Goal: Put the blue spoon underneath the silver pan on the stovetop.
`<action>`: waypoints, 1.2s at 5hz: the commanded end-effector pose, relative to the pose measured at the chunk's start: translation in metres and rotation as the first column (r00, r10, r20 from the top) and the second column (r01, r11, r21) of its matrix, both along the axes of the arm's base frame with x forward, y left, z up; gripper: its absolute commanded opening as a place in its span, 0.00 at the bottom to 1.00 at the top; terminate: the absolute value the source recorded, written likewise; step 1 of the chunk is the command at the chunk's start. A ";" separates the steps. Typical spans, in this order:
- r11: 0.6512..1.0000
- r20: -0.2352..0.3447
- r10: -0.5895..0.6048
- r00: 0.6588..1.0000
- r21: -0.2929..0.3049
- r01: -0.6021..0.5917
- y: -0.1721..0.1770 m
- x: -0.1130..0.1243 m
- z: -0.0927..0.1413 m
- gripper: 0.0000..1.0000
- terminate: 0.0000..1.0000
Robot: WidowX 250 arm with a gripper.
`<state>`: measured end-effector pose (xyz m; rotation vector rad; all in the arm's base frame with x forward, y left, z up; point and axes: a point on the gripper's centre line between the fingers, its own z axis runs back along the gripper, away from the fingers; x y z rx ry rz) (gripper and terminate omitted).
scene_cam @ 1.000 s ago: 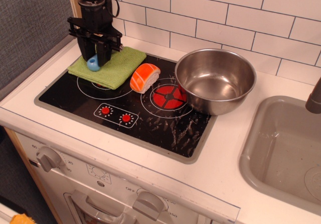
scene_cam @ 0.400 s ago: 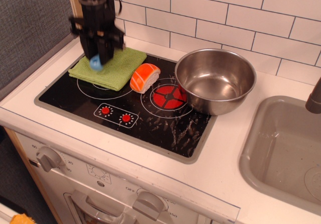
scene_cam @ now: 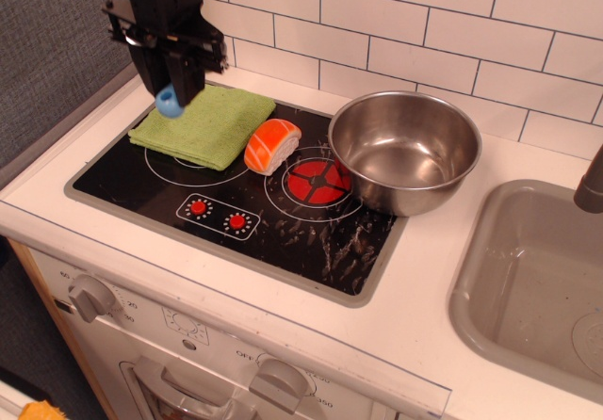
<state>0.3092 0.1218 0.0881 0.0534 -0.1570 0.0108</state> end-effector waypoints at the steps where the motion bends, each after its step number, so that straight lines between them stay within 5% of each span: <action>1: 0.999 0.003 -0.049 0.999 -0.005 0.049 -0.055 -0.047 -0.008 0.00 0.00; 3: 0.994 -0.027 -0.110 0.994 0.021 0.110 -0.100 -0.056 -0.026 0.00 0.00; 6: 0.998 -0.093 -0.057 0.994 -0.029 0.054 -0.128 -0.050 -0.052 0.00 0.00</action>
